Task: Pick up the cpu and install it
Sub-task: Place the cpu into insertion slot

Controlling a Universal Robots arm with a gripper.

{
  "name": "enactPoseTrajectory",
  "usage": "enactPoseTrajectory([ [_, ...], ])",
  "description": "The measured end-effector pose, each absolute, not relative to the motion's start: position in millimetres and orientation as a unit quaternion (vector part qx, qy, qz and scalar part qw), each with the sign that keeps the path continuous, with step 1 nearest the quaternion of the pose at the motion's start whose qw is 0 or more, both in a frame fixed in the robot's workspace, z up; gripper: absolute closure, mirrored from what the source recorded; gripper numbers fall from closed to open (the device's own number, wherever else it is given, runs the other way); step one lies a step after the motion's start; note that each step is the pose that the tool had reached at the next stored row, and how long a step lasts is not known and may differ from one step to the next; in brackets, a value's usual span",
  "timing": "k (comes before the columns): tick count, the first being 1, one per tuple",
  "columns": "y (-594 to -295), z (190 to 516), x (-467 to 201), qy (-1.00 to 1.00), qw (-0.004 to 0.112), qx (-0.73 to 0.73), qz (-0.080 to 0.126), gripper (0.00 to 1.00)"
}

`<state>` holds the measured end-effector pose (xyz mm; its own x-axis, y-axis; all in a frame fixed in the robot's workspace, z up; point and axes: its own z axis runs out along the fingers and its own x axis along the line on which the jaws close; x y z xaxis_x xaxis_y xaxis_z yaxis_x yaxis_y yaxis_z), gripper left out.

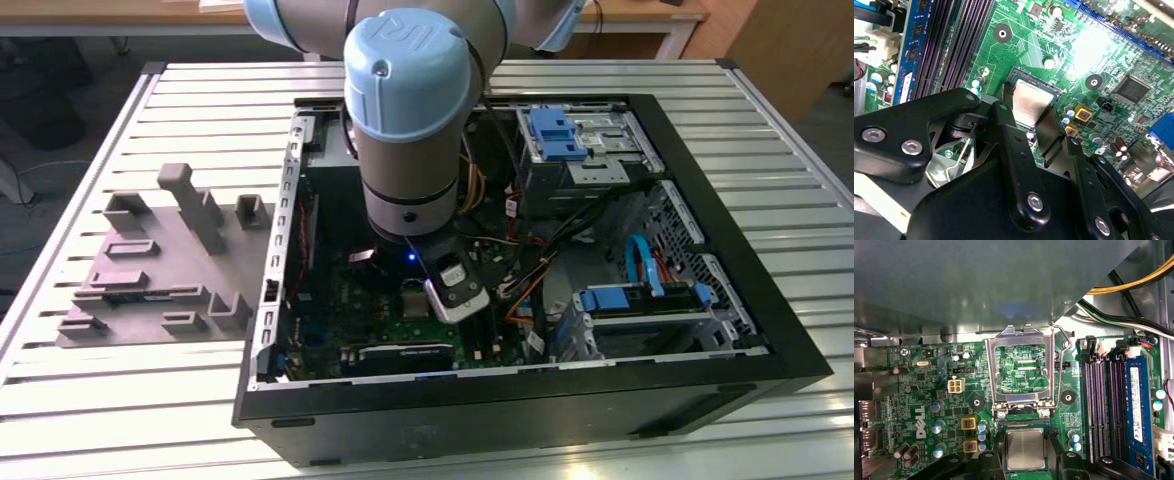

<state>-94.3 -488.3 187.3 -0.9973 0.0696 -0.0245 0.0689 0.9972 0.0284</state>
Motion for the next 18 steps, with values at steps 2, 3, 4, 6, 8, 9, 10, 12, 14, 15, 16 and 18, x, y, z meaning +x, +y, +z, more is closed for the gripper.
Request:
enactPoseTrajectory([
  [2,-488.3,187.1,-94.3,0.999,0.013,0.035,0.014,0.57],
  [3,-488.3,187.1,-94.3,0.999,0.013,0.035,0.014,0.57],
  [4,-488.3,187.0,-94.3,0.999,0.013,0.035,0.014,0.57],
  [6,-488.3,186.8,-94.3,0.999,0.013,0.036,0.014,0.57],
  [8,-488.3,186.6,-94.3,0.999,0.013,0.036,0.014,0.57],
  [9,-488.3,186.5,-94.3,0.999,0.013,0.036,0.014,0.57],
  [10,-488.2,186.5,-94.3,0.999,0.013,0.036,0.014,0.57],
  [12,-488.3,186.3,-94.3,0.999,0.013,0.036,0.014,0.57],
  [14,-488.3,186.1,-94.3,0.999,0.013,0.037,0.014,0.57],
  [15,-488.3,186.0,-94.3,0.999,0.013,0.037,0.014,0.57],
  [16,-488.3,186.0,-94.3,0.999,0.013,0.037,0.014,0.57],
  [18,-488.3,185.9,-94.3,0.999,0.013,0.037,0.014,0.57],
])
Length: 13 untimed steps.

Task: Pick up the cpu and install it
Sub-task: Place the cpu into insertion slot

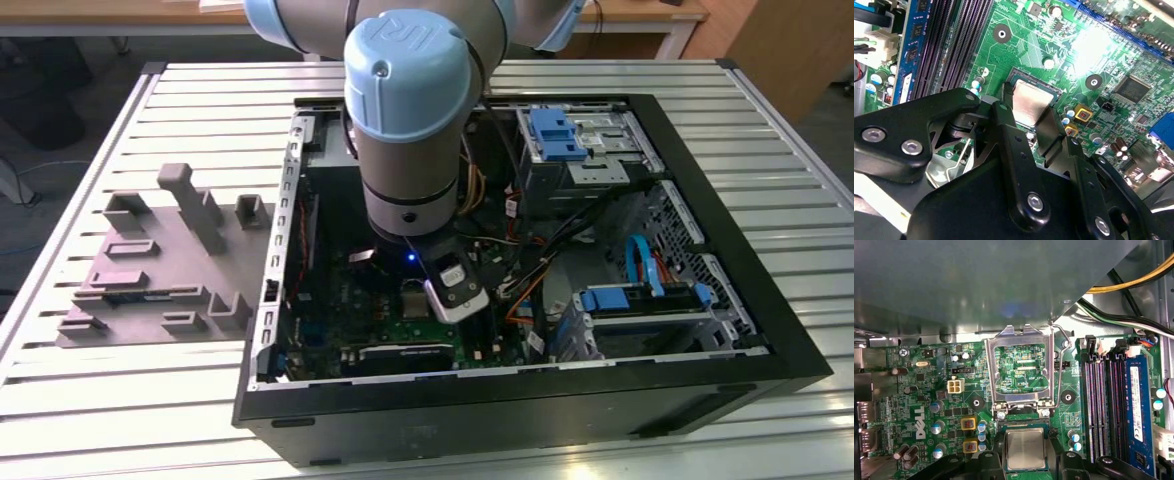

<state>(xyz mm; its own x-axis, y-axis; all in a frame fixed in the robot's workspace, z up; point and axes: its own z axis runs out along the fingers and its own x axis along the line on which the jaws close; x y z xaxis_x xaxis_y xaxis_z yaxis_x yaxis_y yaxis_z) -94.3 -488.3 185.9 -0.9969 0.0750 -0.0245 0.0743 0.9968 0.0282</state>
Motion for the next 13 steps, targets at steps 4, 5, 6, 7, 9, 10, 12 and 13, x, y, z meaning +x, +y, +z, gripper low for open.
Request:
enactPoseTrajectory([
  [4,-488.2,185.8,-94.3,0.999,0.013,0.038,0.013,0.57],
  [5,-488.2,185.8,-94.3,0.999,0.013,0.038,0.013,0.57],
  [6,-488.2,185.8,-94.3,0.999,0.013,0.038,0.013,0.57],
  [7,-488.3,185.7,-94.3,0.999,0.013,0.038,0.013,0.57],
  [9,-488.2,185.7,-94.3,0.999,0.013,0.039,0.013,0.57],
  [10,-488.2,185.7,-94.3,0.999,0.012,0.039,0.013,0.57],
  [12,-488.2,185.7,-94.3,0.999,0.012,0.039,0.013,0.57],
  [13,-488.2,185.7,-94.3,0.999,0.012,0.039,0.013,0.57],
])
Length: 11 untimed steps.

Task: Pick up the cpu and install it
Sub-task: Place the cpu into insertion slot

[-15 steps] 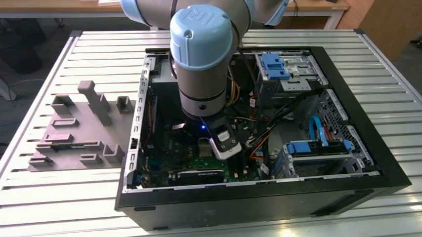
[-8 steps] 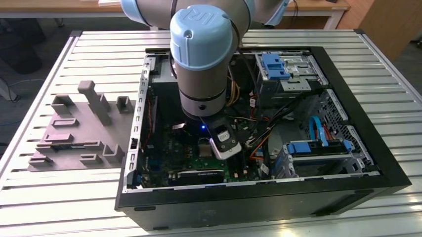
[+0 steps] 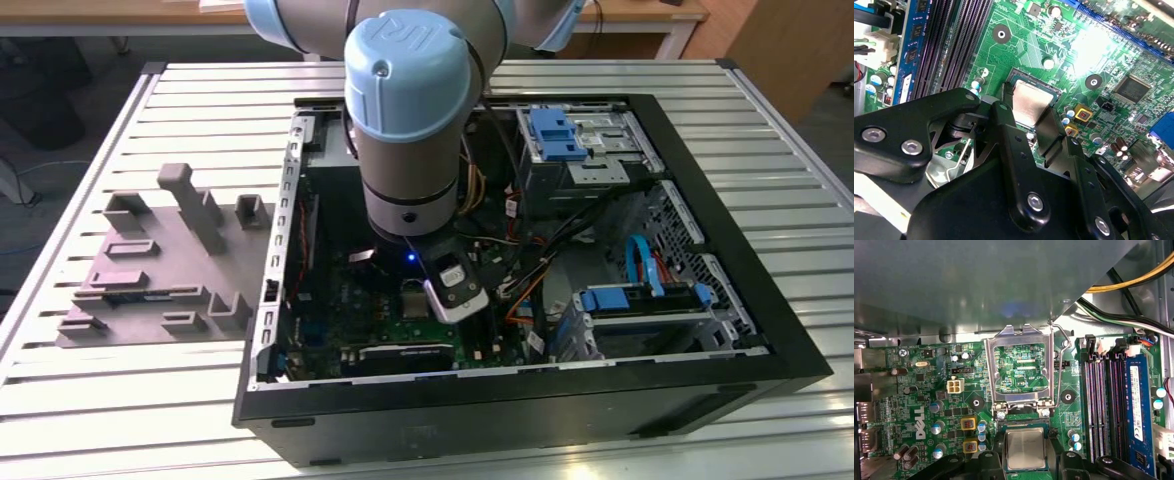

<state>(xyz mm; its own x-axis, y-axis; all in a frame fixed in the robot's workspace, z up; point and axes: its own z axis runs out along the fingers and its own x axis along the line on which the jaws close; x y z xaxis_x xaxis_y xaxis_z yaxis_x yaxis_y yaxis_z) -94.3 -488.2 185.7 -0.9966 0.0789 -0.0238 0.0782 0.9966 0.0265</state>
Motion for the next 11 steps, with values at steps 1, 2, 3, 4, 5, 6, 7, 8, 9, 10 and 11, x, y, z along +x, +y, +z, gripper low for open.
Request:
enactPoseTrajectory([
  [1,-488.2,185.7,-94.3,0.999,0.012,0.039,0.013,0.57],
  [2,-488.2,185.6,-94.3,0.999,0.012,0.04,0.013,0.57],
  [3,-488.2,185.6,-94.3,0.999,0.012,0.04,0.013,0.57],
  [4,-488.3,185.0,-94.3,0.999,0.013,0.04,0.013,0.56],
  [5,-488.3,184.5,-94.2,0.999,0.013,0.04,0.013,0.56],
  [6,-488.3,184.4,-94.3,0.999,0.013,0.04,0.013,0.5],
  [7,-488.3,184.4,-94.3,0.999,0.013,0.04,0.013,0.5],
  [8,-488.3,184.4,-94.3,0.999,0.013,0.04,0.014,0.5],
  [9,-488.2,185.1,-94.3,0.999,0.013,0.04,0.014,0.5],
  [10,-488.1,185.9,-94.2,0.999,0.013,0.04,0.014,0.5],
  [11,-488.0,186.9,-94.2,0.999,0.013,0.04,0.014,0.5],
])
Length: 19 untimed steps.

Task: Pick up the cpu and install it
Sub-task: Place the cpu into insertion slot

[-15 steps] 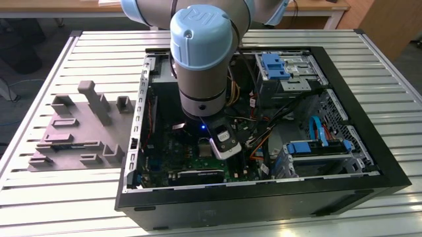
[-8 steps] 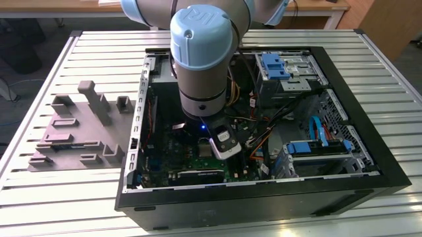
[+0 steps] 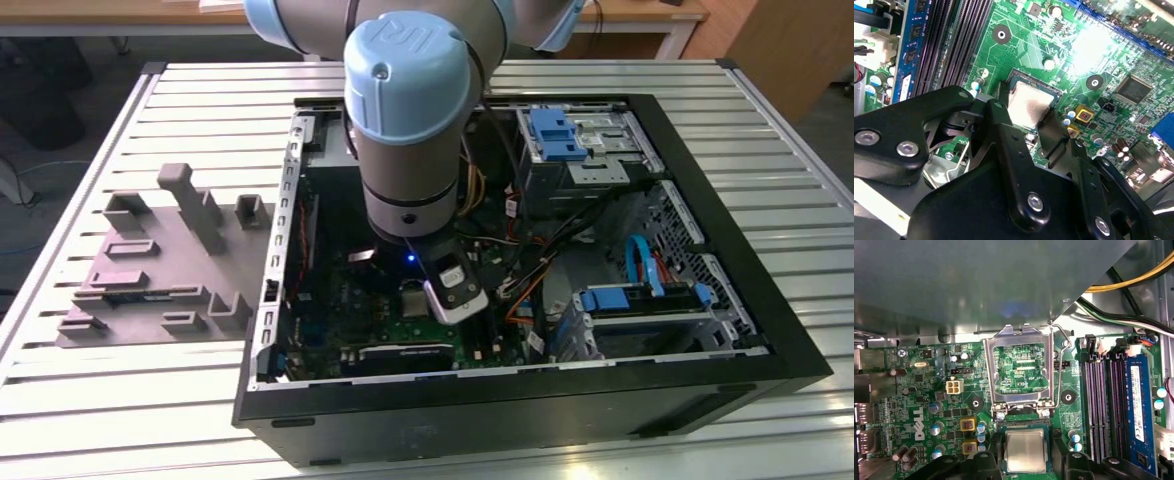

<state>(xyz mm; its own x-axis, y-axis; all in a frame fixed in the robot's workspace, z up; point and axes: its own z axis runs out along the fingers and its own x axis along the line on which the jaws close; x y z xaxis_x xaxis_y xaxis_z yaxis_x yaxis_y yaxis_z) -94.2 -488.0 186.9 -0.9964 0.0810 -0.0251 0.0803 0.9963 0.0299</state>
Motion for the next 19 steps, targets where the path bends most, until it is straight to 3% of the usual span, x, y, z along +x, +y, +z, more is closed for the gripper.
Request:
enactPoseTrajectory([
  [17,-488.3,191.5,-92.7,0.999,0.013,0.04,0.013,0.5],
  [19,-488.3,191.4,-92.6,0.999,0.013,0.04,0.014,0.43],
])
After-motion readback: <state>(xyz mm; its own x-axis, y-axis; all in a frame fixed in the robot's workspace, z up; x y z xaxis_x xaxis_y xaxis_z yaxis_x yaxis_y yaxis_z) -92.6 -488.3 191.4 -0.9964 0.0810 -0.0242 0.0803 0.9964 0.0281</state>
